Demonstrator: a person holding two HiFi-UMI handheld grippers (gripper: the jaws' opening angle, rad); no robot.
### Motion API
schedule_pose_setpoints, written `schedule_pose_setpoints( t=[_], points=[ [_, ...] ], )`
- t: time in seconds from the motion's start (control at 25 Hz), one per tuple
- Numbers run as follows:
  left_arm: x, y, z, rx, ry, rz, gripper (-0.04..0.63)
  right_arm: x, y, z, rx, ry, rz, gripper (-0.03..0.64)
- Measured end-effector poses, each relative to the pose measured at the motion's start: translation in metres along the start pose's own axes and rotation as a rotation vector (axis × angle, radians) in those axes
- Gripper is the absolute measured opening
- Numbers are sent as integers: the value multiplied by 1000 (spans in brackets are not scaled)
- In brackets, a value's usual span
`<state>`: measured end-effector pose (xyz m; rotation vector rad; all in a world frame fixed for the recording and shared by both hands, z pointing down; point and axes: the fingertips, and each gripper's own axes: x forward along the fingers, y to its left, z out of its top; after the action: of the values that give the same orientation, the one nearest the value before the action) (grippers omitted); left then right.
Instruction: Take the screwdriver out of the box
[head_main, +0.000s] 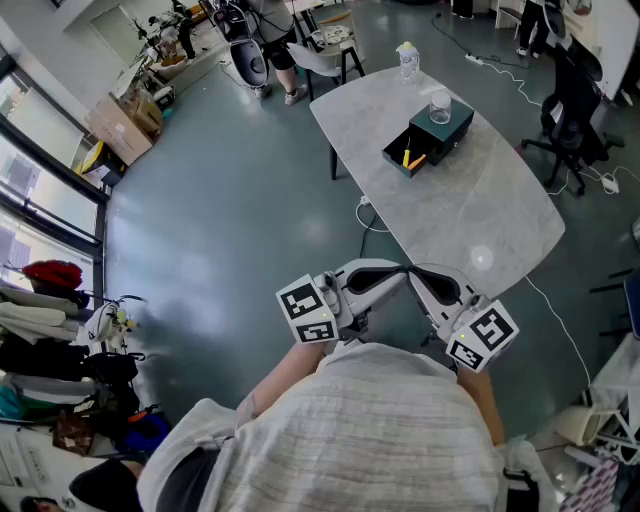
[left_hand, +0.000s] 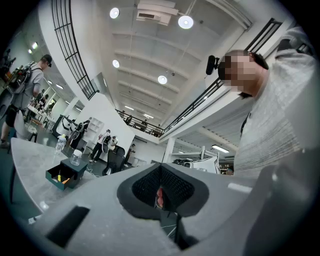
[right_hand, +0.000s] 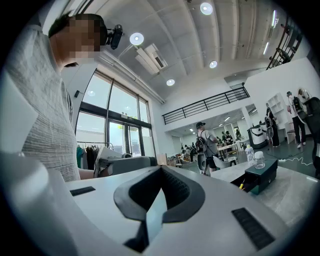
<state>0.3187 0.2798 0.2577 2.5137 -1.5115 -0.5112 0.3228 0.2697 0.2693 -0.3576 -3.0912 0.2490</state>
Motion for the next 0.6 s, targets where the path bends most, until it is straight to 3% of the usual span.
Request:
schedule_pose_setpoints(
  t=[0.6],
  points=[
    [14, 8, -5, -3, 18, 12, 16, -4, -16, -2, 14, 1, 9, 9]
  ],
)
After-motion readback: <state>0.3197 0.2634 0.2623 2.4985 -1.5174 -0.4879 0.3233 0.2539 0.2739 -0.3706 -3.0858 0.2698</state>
